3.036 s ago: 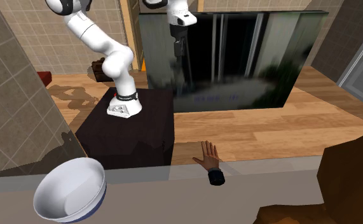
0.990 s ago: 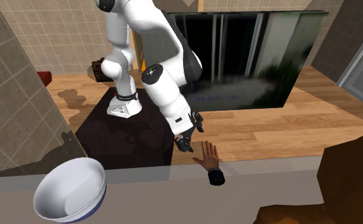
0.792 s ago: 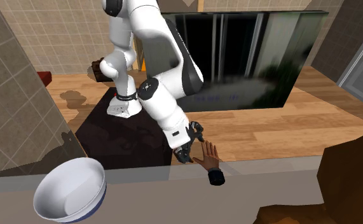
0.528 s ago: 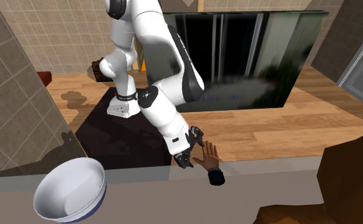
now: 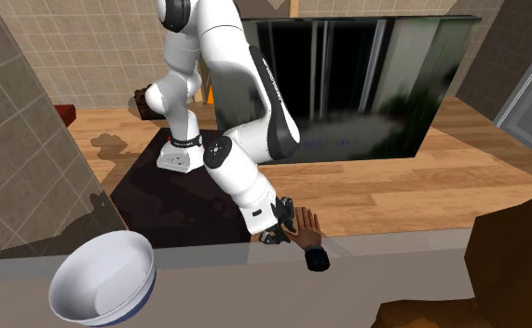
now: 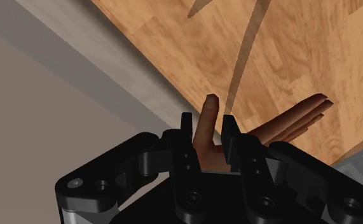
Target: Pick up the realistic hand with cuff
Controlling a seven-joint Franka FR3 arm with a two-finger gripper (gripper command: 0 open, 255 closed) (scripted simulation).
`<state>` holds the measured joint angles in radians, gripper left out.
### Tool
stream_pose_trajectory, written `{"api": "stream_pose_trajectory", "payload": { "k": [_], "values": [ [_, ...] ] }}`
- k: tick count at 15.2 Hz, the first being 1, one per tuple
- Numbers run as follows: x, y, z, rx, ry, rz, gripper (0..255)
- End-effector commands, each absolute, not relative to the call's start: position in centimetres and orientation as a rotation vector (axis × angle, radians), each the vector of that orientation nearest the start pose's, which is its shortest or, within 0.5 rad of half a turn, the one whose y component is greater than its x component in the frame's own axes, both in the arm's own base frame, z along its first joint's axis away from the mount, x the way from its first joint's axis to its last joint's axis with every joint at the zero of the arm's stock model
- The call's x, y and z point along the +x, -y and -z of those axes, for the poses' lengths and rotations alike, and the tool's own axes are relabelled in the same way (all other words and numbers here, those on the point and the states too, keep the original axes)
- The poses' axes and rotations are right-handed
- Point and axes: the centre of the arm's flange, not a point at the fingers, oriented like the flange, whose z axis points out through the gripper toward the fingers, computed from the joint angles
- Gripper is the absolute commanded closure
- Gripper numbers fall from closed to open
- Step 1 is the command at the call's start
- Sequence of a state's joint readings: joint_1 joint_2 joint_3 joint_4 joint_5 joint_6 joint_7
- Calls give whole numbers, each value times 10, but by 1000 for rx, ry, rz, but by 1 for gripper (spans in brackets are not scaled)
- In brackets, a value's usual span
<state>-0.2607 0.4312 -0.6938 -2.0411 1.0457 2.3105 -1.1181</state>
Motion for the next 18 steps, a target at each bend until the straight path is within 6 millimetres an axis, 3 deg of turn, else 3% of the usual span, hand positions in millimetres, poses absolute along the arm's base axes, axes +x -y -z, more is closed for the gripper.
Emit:
{"api": "stream_pose_trajectory", "payload": {
  "k": [1,7,18],
  "values": [
    [368,467,-272,-2754,-743,613,255],
    [367,467,-272,-2754,-743,613,255],
    [367,467,-330,-2754,-743,613,255]
  ]
}}
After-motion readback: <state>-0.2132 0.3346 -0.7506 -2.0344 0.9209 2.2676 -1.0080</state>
